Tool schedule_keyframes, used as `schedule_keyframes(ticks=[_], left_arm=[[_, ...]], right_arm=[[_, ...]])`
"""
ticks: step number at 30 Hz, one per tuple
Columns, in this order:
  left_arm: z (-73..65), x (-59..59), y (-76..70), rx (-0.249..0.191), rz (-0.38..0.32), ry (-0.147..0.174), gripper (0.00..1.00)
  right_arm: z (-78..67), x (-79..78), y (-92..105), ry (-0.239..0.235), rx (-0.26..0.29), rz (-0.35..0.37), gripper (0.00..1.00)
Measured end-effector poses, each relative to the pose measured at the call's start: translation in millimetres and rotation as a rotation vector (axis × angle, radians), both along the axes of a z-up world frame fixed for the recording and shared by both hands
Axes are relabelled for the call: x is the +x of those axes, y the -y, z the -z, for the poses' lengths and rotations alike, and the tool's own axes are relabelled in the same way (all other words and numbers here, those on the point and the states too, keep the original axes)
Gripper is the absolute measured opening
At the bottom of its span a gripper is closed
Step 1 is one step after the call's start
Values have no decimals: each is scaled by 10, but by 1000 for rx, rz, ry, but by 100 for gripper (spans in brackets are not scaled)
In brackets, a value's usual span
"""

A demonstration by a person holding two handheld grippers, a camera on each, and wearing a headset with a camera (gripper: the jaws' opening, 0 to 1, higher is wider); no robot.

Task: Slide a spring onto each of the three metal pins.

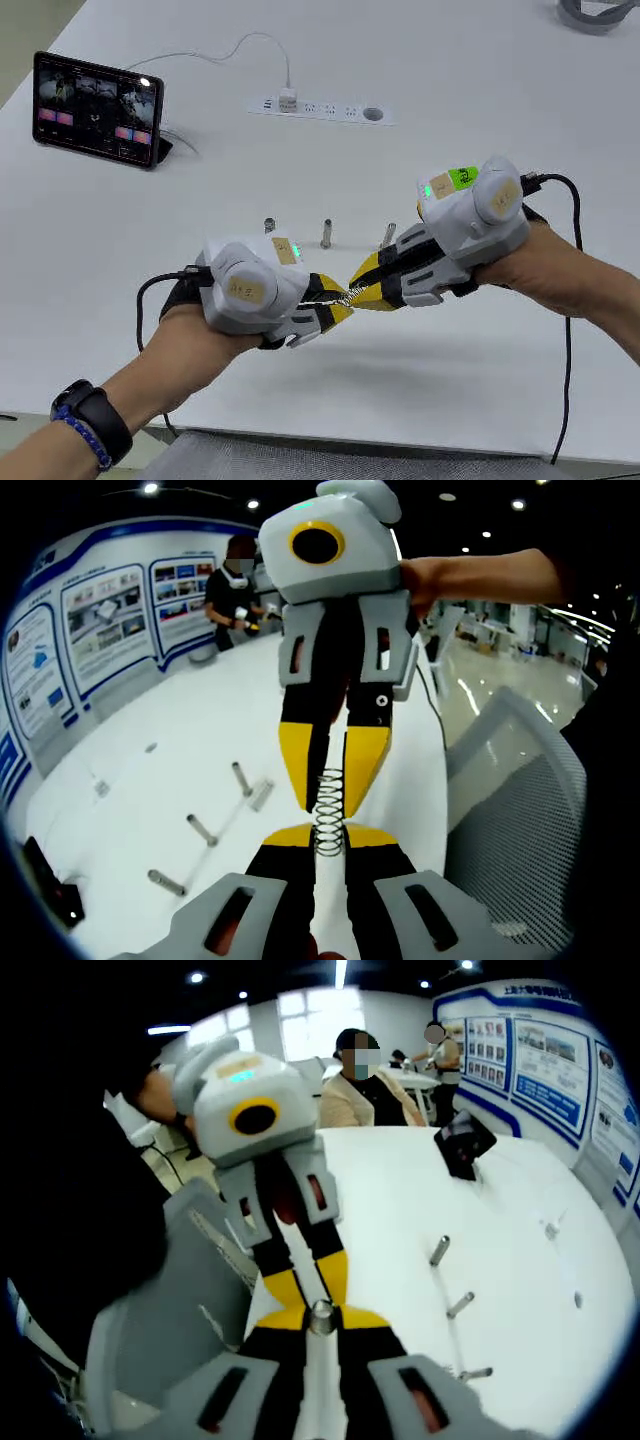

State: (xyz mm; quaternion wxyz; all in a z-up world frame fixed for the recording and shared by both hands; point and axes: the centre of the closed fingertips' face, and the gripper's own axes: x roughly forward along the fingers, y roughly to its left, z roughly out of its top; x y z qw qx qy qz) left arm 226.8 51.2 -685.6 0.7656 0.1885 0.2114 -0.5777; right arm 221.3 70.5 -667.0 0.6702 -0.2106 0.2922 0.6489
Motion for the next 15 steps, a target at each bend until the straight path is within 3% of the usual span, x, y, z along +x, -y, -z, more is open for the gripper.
schedule_keyframes(ticks=[15], left_arm=[[-1,-65,6,1,30,5,10]], right_arm=[[90,-51,16,9,-32,-44,12]])
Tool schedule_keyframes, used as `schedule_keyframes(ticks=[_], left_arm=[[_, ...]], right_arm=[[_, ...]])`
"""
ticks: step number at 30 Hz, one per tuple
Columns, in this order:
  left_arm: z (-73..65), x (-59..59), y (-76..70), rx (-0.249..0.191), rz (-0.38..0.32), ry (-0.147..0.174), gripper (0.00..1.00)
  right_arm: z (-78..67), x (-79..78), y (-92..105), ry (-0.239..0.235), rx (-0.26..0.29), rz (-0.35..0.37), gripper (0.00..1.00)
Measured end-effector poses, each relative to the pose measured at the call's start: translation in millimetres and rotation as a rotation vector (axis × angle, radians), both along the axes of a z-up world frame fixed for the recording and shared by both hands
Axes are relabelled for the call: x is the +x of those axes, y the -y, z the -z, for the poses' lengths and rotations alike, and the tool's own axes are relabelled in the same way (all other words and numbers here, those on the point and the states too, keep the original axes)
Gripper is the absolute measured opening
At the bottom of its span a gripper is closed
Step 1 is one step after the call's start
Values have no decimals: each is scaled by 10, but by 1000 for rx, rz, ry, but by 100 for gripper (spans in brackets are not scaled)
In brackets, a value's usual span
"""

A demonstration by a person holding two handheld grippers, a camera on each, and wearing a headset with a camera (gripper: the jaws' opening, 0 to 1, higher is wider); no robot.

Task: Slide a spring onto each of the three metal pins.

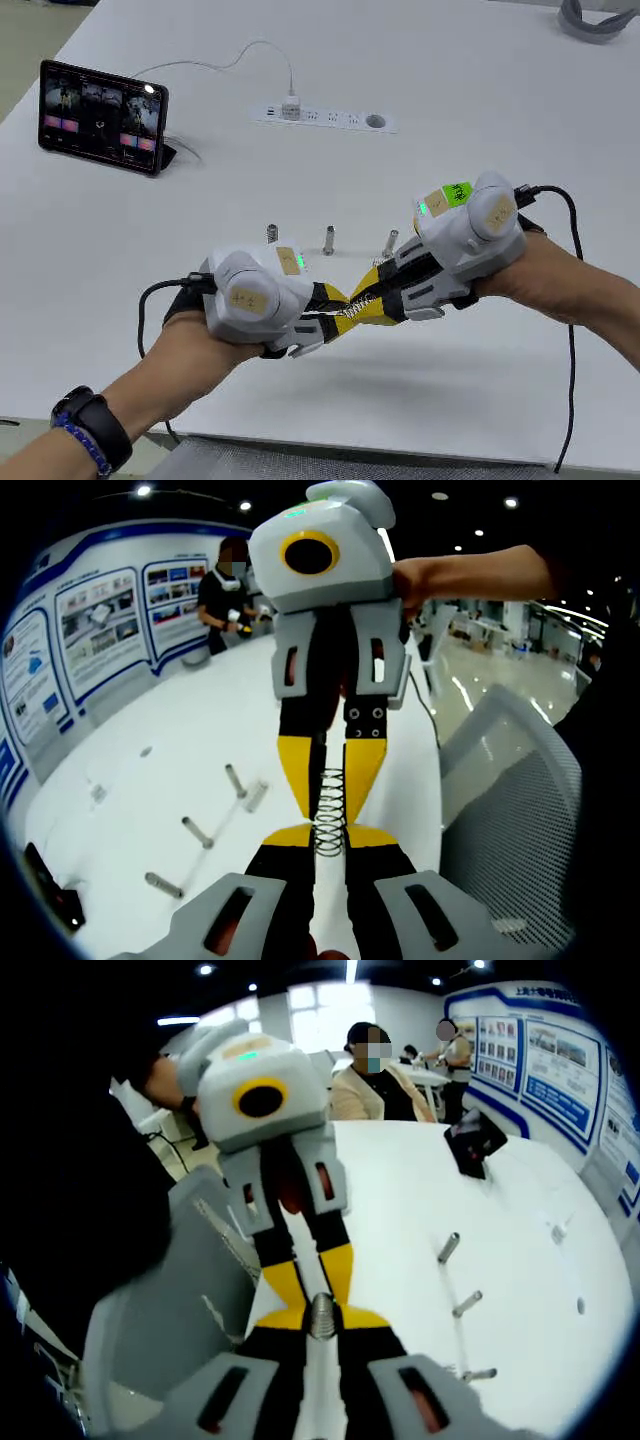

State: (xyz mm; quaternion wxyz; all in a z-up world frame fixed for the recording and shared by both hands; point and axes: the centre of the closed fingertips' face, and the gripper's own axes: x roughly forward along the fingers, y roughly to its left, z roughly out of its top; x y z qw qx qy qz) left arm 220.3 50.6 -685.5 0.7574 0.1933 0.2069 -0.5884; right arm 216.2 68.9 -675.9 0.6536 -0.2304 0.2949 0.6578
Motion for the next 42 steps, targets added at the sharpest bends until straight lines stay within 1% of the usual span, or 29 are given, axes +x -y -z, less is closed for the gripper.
schedule_keyframes(ticks=[6,8,10,13,14,16,19,23,27,29,34,38,42], left_arm=[[13,-4,4,-12,-2,9,11],[24,-4,-2,-14,-8,4,12],[69,-4,-27,-2,-14,-3,16],[102,-3,-79,1,-27,-11,18],[117,-2,-106,0,-35,-18,19],[146,4,-154,3,-47,-24,20],[173,26,-228,5,-72,-31,22],[184,73,-321,2,-110,-36,24],[215,140,-423,6,-152,-41,27],[224,168,-468,1,-175,-50,28],[242,217,-566,-3,-220,-58,32],[248,241,-634,-12,-256,-73,35],[264,270,-708,-8,-283,-76,38]], right_arm=[[21,2,11,-2,-5,-2,12],[24,3,12,-2,-3,1,12],[28,5,18,-3,1,11,12],[24,16,34,-10,20,36,12],[19,23,41,-17,32,50,12],[28,39,69,-22,35,67,12],[72,75,129,-17,20,88,12],[59,120,174,-23,28,120,12],[65,208,223,-14,21,148,12],[83,248,249,-16,14,160,12],[82,271,270,-13,2,163,12],[97,354,309,-8,-14,183,12],[82,420,327,-9,-20,192,12]])
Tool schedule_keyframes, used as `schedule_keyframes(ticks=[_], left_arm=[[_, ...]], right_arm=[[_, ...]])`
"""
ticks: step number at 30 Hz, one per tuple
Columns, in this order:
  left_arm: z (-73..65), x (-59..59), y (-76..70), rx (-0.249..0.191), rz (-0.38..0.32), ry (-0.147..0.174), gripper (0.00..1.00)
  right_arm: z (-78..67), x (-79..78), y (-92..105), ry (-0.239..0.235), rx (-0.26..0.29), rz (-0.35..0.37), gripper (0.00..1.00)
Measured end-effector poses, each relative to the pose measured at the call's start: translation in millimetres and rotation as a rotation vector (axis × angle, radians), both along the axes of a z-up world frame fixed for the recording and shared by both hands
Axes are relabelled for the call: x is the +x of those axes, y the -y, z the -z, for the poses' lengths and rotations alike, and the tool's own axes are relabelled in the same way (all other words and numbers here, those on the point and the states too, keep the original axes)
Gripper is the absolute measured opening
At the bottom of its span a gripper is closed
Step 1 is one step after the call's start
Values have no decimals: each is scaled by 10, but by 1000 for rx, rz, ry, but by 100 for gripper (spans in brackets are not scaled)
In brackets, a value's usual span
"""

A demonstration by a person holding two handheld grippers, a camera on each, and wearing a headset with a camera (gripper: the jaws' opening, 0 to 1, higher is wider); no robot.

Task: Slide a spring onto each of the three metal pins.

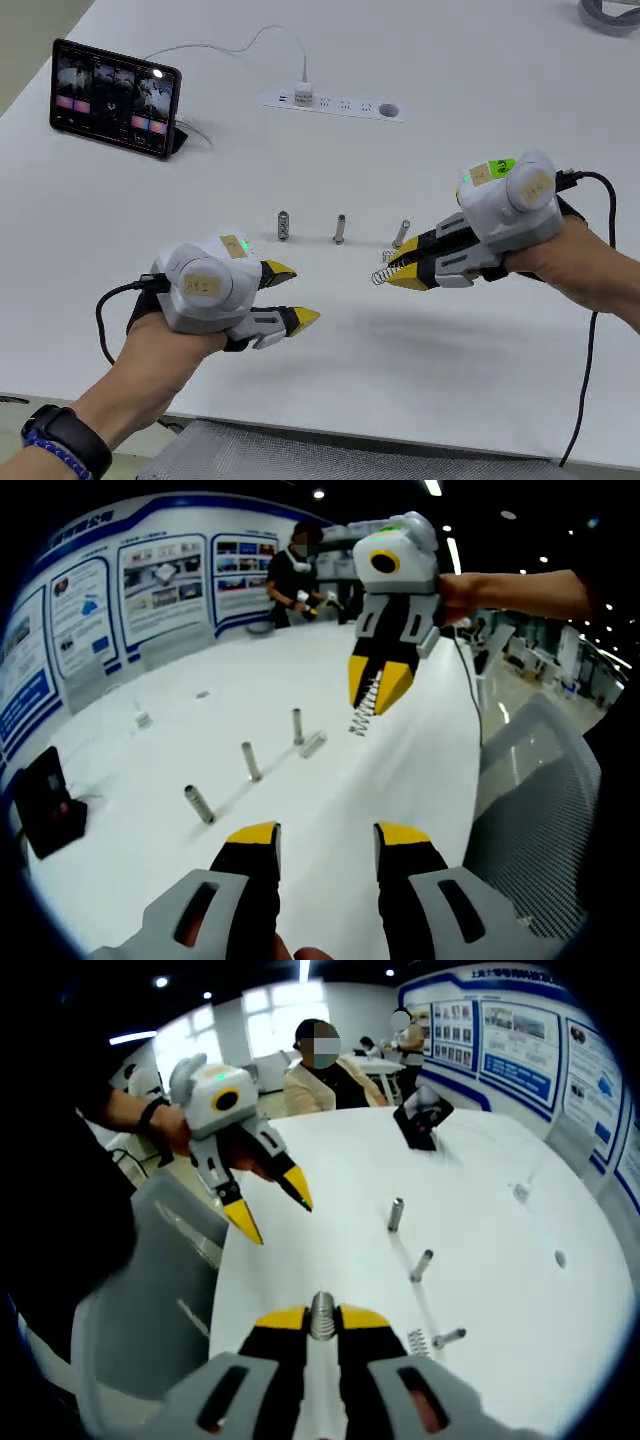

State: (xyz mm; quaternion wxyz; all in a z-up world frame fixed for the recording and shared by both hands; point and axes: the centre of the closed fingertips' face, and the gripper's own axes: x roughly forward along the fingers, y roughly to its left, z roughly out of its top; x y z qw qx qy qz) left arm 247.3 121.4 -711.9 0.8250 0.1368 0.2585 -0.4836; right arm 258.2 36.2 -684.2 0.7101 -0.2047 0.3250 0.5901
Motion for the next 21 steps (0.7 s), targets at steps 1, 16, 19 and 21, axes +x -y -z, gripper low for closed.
schedule_keyframes(ticks=[1,16,19,21], left_arm=[[0,4,-12,0,-5,-2,39],[2,88,-262,-6,-106,-17,49],[-1,100,-301,-4,-121,-19,51],[-6,109,-327,-4,-129,-19,52]], right_arm=[[0,14,2,1,-1,3,12],[54,222,5,10,-49,-21,12],[69,273,5,12,-60,-25,12],[85,315,11,13,-72,-26,12]])
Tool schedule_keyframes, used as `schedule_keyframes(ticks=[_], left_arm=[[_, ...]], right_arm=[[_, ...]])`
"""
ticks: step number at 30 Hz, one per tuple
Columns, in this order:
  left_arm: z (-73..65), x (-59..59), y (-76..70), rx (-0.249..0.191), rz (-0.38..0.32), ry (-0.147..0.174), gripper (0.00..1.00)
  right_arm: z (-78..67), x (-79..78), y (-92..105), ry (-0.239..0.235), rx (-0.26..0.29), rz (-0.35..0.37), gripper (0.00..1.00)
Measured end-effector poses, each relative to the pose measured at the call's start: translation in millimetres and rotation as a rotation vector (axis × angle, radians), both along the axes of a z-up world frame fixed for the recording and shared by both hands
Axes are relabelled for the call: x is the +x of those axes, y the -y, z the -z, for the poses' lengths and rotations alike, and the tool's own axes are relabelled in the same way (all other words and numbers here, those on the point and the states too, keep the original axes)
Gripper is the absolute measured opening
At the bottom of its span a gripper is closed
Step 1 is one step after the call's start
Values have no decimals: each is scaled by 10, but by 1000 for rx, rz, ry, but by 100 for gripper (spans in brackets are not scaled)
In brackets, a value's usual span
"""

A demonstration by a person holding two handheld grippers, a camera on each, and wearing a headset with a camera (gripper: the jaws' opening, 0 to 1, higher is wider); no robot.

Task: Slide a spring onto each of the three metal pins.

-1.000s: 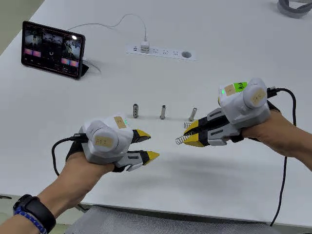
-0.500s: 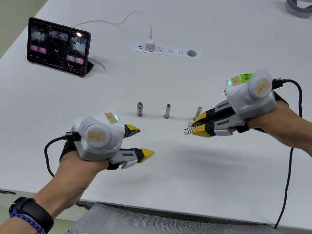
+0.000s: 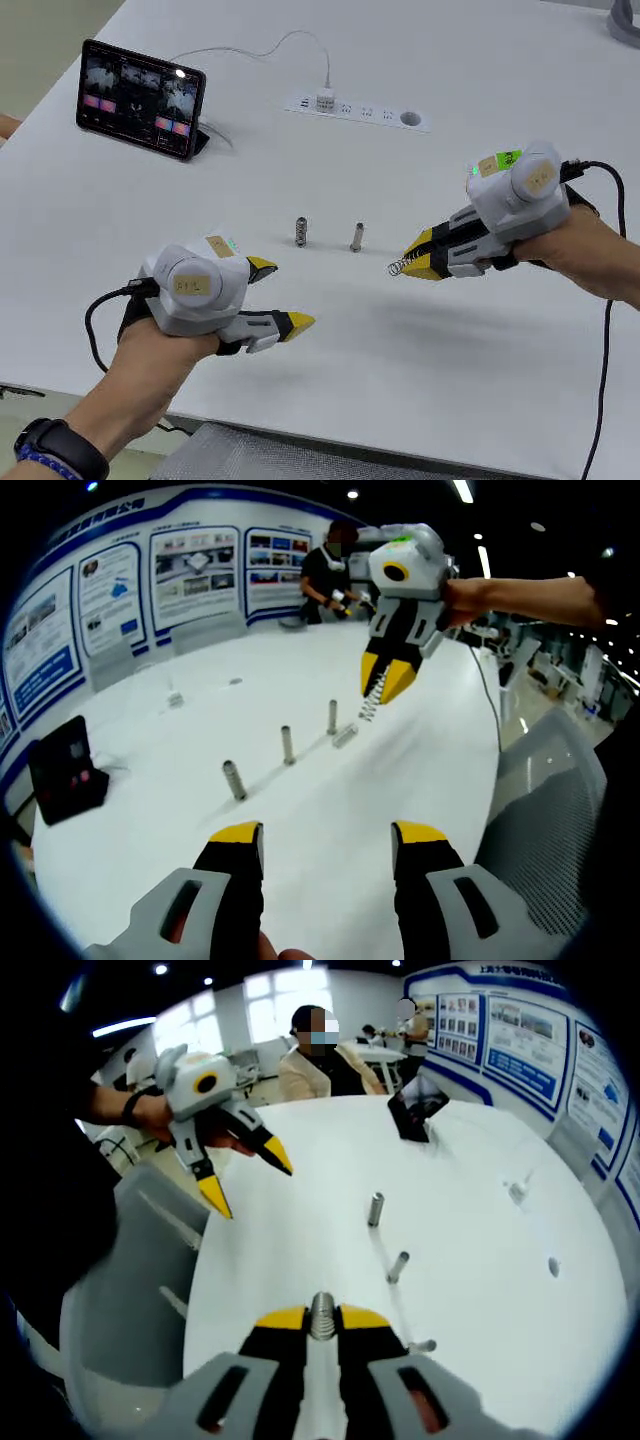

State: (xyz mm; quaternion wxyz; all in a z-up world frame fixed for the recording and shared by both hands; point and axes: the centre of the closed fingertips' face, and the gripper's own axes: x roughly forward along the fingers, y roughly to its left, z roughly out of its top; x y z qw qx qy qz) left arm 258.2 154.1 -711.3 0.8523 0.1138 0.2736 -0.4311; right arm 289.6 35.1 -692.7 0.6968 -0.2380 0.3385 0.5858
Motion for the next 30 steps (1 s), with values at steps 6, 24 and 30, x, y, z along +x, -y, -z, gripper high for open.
schedule_keyframes(ticks=[6,24,30], left_arm=[[-28,30,-60,-14,-29,-2,54],[-6,17,-199,-27,-78,-27,64],[-23,7,-220,-33,-82,-30,67]], right_arm=[[27,130,6,9,-28,-5,12],[151,523,-43,34,-103,-15,12],[175,627,-106,43,-123,-29,12]])
